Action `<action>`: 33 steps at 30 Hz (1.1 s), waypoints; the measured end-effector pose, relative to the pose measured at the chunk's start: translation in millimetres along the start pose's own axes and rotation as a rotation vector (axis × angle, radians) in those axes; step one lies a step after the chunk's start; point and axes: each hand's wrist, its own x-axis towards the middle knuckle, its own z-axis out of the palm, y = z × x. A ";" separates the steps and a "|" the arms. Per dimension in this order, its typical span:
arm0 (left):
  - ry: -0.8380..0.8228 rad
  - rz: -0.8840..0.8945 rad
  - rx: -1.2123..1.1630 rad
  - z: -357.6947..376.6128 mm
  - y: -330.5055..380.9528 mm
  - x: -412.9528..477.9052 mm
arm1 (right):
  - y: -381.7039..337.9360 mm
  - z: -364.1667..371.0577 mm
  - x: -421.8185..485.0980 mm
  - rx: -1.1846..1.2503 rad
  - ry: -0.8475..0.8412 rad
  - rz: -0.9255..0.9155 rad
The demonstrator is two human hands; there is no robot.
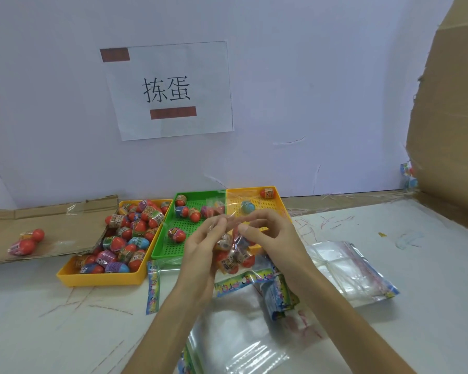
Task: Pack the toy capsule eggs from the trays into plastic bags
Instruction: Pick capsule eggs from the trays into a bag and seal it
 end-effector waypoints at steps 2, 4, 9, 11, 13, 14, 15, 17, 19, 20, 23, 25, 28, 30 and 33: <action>0.022 -0.008 0.018 -0.6 -1.1 0.2 | 1.6 2.2 0.1 -0.036 0.020 -0.004; 0.040 -0.044 -0.014 0.7 -2.1 -0.4 | 2.2 0.5 1.3 -0.012 0.029 0.023; 0.045 -0.071 -0.046 3.8 -1.5 -1.6 | 0.7 -1.5 1.4 -0.016 0.029 -0.004; 0.044 -0.057 -0.041 3.6 -1.1 -1.9 | -0.3 -1.4 1.5 -0.020 0.063 -0.008; 0.033 -0.046 -0.006 3.5 -2.2 -2.0 | -1.2 -3.9 2.8 0.009 0.105 -0.012; 0.023 -0.041 0.011 3.7 -3.3 -2.0 | -1.5 -5.2 3.3 0.022 0.123 -0.015; 0.018 -0.037 0.022 4.5 -4.3 -2.4 | -1.5 -6.0 3.5 0.035 0.138 -0.013; 0.019 -0.031 0.021 5.6 -3.3 -3.5 | -0.9 -6.6 3.9 0.071 0.161 -0.003; 0.025 -0.023 0.017 5.7 -1.1 -3.7 | -0.4 -6.5 4.4 0.104 0.173 0.014; 0.030 -0.021 0.012 5.3 -0.7 -3.7 | -0.7 -6.6 4.3 0.123 0.174 0.020; 0.041 -0.059 0.004 6.0 -0.8 -3.6 | -2.1 -9.0 4.3 0.173 0.193 0.022; -0.015 -0.139 0.012 5.1 -1.2 -4.3 | -3.9 -10.1 3.9 0.197 0.201 0.023; -0.187 -0.303 -0.008 4.0 -1.2 -5.6 | -6.2 -12.0 4.6 0.214 0.194 0.026; -0.195 -0.320 -0.005 2.9 -3.0 -4.0 | -4.9 -13.2 5.4 0.214 0.172 0.049; -0.107 -0.221 0.015 0.9 -4.3 -0.5 | -3.2 -12.7 4.6 0.117 0.074 0.125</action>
